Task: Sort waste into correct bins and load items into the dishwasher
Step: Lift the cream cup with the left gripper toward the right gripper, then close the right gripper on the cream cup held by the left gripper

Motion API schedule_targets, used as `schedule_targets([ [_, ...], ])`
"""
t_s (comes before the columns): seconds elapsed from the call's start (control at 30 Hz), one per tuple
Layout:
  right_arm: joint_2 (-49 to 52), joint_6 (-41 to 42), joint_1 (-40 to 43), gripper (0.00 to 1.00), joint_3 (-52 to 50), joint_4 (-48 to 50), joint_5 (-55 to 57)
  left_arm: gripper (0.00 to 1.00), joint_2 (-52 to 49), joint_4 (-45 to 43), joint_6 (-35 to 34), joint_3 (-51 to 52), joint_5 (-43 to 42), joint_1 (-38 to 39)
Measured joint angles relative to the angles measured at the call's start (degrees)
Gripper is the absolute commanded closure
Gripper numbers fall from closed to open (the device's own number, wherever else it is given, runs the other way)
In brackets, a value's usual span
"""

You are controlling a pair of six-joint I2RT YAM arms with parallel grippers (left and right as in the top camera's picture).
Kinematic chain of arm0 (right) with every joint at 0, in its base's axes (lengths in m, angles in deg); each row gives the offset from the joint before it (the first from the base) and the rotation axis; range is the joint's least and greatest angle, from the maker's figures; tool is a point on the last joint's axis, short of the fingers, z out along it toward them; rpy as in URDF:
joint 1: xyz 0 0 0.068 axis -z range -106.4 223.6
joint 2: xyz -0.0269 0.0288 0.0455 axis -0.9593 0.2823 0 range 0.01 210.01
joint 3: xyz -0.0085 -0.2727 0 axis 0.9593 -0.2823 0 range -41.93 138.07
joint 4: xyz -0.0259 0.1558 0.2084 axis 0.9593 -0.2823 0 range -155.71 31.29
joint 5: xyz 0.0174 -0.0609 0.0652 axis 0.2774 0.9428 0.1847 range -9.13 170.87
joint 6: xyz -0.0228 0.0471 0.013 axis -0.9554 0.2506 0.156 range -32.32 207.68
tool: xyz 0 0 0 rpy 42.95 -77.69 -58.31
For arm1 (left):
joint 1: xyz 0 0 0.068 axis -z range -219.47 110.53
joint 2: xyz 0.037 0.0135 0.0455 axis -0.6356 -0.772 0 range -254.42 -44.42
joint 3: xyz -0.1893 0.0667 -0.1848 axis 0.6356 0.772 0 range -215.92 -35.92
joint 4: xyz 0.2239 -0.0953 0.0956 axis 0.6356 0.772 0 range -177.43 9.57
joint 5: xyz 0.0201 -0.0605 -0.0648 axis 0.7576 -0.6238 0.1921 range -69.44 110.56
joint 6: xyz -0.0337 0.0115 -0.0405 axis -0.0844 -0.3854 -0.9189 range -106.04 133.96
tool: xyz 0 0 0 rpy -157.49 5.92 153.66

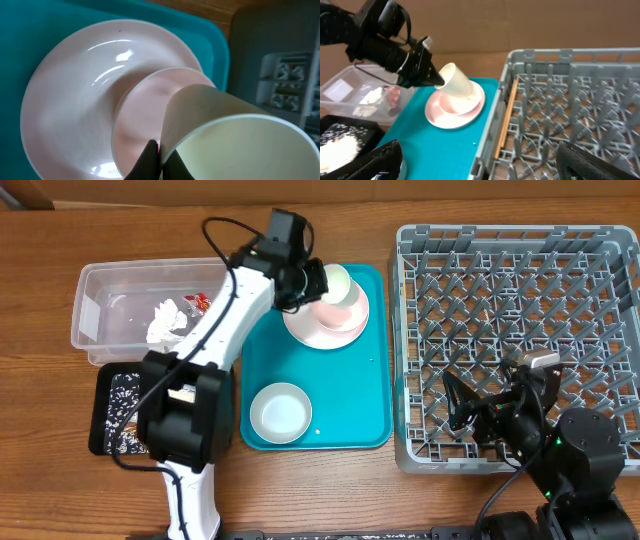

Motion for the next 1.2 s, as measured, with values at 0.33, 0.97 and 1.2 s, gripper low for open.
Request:
schedule_targets([
  [0.33, 0.0, 1.7, 0.0, 0.00, 0.0, 10.0, -15.3, 0.96, 9.7, 0.4, 1.9, -2.3, -33.8, -13.1],
  [0.97, 26.7, 25.0, 0.0, 0.09, 0.4, 44.2, -47.5, 0.96, 10.1, 4.5, 12.6, -2.6, -71.2, -11.8],
  [1.2, 30.7, 31.3, 0.0, 0.11, 0.4, 56.8, -52.0, 0.96, 10.1, 4.5, 14.5, -2.7, -70.5, -4.1],
])
